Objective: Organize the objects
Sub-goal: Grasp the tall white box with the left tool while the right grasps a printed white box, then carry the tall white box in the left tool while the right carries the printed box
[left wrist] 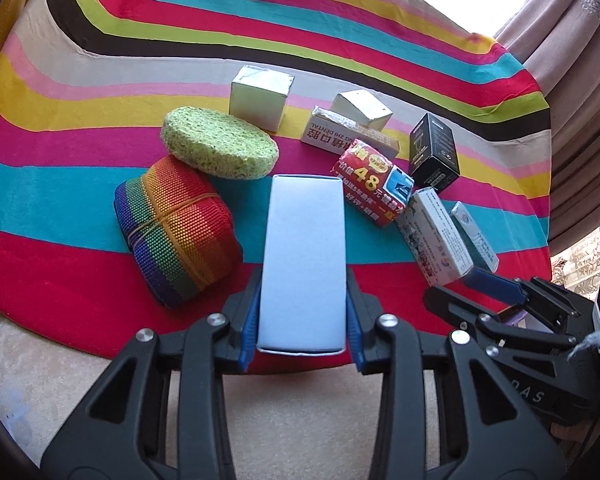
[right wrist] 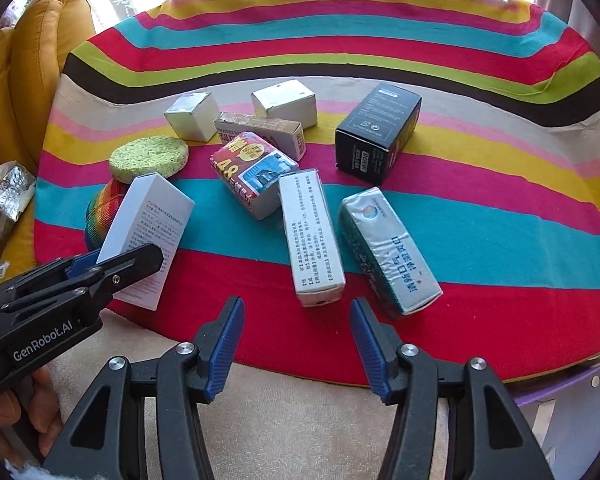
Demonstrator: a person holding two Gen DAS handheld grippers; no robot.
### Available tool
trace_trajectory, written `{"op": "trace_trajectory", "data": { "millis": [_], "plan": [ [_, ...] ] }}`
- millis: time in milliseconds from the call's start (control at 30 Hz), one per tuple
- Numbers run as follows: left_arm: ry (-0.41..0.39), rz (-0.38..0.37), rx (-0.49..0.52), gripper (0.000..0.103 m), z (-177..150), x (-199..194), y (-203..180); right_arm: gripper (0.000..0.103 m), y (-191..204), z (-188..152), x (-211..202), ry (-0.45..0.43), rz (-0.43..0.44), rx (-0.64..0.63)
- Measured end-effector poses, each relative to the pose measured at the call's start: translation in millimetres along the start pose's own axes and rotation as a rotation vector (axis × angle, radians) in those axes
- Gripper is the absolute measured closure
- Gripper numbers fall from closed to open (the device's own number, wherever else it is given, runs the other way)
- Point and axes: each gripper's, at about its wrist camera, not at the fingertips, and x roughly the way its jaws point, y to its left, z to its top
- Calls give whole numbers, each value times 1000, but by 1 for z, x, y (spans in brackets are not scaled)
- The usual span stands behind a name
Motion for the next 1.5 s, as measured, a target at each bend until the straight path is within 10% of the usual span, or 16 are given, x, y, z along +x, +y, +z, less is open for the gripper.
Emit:
{"op": "trace_trajectory", "data": {
  "millis": [500,1500],
  "plan": [
    [-27,32,27,63,-2,-3,-6,77,23,11,16,-5,-80,-107],
    [-103,94,157,64,-41,-39,-67,77,-17,-64,-57,-150,-129,37]
  ]
}}
